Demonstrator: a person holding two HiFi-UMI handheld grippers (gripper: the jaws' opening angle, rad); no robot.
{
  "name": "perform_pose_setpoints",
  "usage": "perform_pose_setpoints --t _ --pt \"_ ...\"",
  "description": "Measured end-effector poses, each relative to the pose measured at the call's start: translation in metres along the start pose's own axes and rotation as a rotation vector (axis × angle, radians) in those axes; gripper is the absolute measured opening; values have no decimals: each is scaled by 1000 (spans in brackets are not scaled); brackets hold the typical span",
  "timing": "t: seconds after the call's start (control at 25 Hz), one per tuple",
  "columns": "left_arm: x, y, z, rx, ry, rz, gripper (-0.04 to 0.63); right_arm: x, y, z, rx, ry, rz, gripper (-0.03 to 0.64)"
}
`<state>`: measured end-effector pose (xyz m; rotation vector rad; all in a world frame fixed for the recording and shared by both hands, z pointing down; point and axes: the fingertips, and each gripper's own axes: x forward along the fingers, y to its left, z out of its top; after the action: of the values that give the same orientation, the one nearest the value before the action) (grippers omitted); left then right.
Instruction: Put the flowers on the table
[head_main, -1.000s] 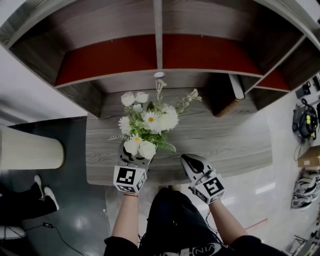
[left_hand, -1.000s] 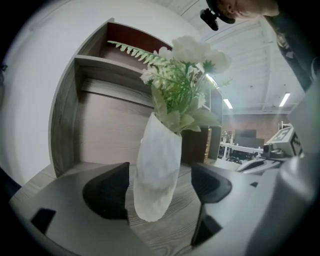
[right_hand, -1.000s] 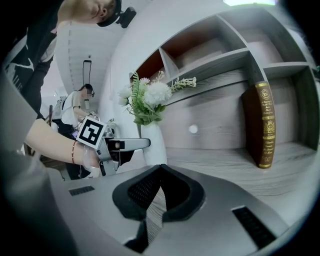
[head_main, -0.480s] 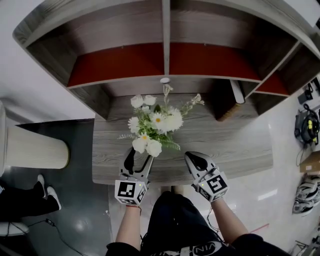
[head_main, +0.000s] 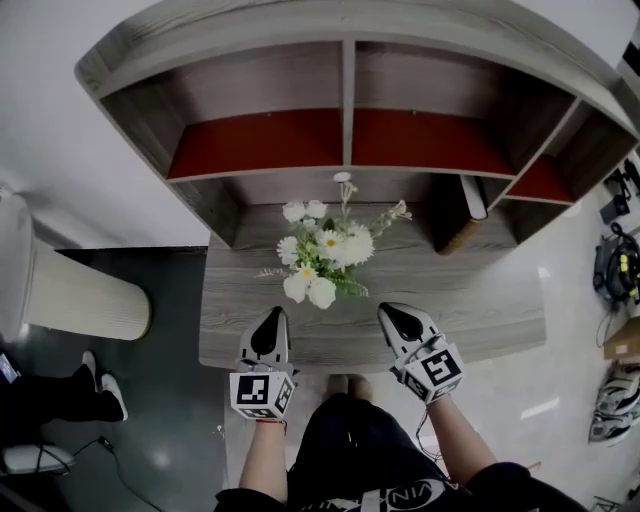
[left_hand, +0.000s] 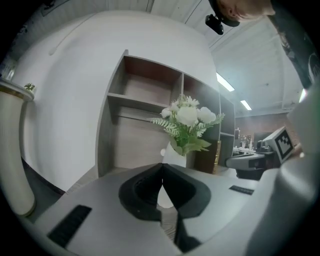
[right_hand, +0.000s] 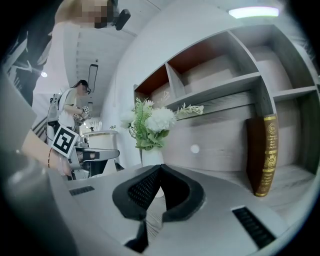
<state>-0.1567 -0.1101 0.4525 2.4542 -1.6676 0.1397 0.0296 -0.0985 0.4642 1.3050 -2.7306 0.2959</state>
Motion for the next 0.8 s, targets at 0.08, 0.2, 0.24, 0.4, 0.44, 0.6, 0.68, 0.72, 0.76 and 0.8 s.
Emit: perform_pose_setpoints --t 0.08,0.2,0.24,0.4,0.44,0.6,0.68,0.72,0.76,0.8 --pt "-6 2 7 -7 -7 12 5 -2 0 7 -4 -7 -6 8" --pt "-13 6 17 -19 -24 26 3 -5 -1 18 -6 -27 -18 8" --pt "-15 7 20 -20 -28 31 3 -7 -1 20 -8 -29 -19 8" --pt "-23 8 32 -14 -40 45 3 -11 -1 30 -15 -38 -25 8" --pt "-25 9 36 -15 -45 48 3 -12 -1 34 -16 -45 -26 8" --pt "-31 8 47 -21 -68 51 3 -16 1 43 -23 -67 -28 8" --pt "-34 8 52 -20 -77 55 3 -18 2 47 -29 -71 -28 8" --pt "-35 8 54 -19 -81 59 3 -19 2 48 -32 -71 -26 8" --pt "-37 8 56 -17 -85 63 3 -20 3 49 -35 -72 -25 8" --pt "-39 8 58 -14 -88 65 3 -21 3 51 -37 -75 -25 8"
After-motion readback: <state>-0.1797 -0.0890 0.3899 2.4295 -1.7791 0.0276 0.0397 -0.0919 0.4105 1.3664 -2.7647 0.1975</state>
